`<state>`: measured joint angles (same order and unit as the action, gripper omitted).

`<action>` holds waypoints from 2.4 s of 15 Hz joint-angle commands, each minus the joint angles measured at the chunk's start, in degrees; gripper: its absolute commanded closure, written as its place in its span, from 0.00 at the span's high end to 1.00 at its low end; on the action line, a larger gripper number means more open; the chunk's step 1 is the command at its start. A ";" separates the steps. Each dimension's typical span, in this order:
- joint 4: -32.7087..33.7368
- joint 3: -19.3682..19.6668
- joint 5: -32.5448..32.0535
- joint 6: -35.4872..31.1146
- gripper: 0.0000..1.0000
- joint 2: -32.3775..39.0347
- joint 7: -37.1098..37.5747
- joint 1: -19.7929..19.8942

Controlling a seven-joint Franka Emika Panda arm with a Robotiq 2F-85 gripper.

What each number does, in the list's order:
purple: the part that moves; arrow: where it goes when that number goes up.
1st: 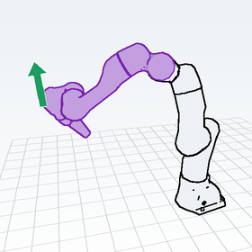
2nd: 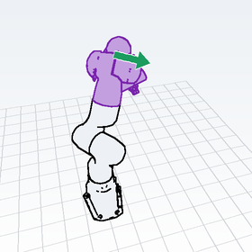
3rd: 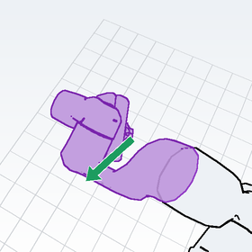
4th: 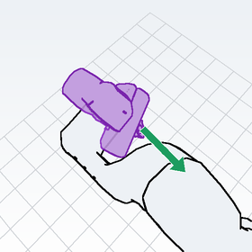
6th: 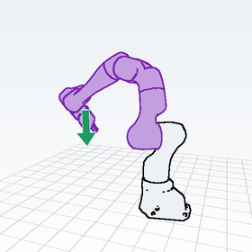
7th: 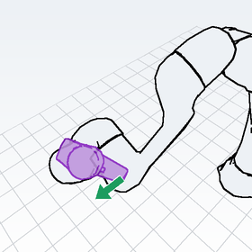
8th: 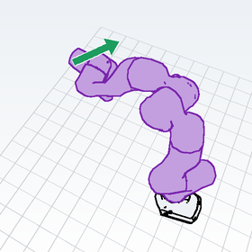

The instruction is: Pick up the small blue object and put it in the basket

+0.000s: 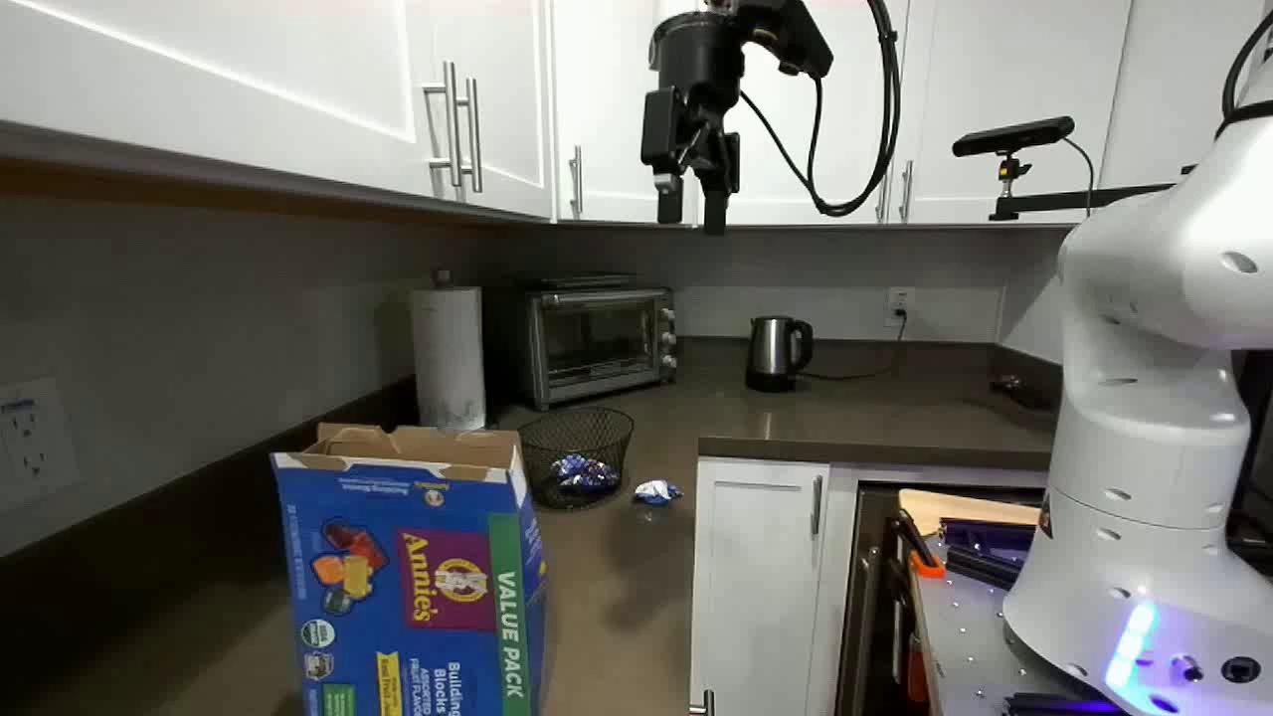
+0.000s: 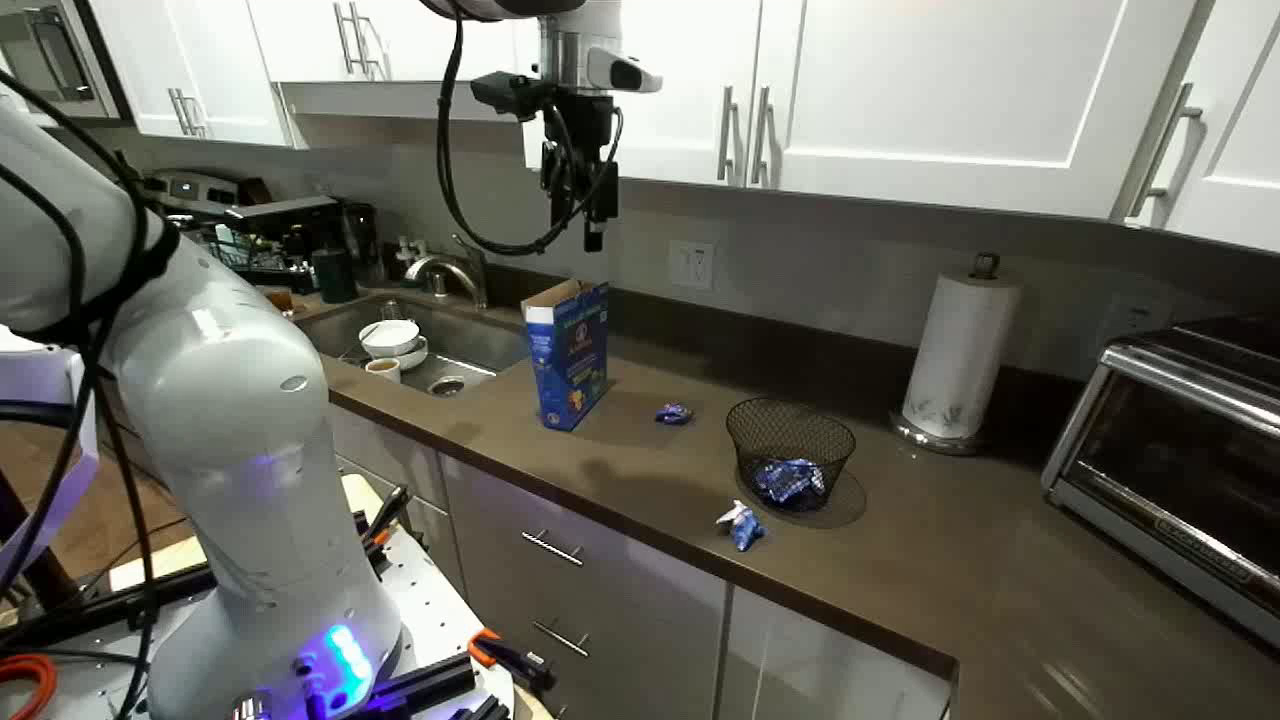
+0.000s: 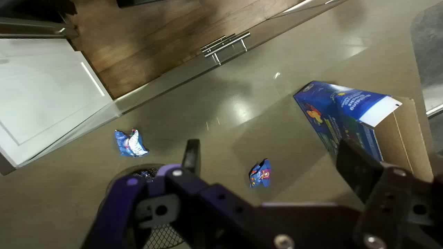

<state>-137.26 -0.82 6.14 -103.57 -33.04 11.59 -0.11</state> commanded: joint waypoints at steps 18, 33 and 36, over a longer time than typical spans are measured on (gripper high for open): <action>-4.56 0.75 -4.38 -8.19 1.00 0.56 -3.23 2.59; -11.41 4.45 -11.41 -19.73 1.00 2.83 -10.51 3.83; -13.41 5.64 -11.84 -24.59 1.00 5.39 -12.08 4.10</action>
<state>-148.74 4.88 -4.11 -122.67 -30.29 1.25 2.34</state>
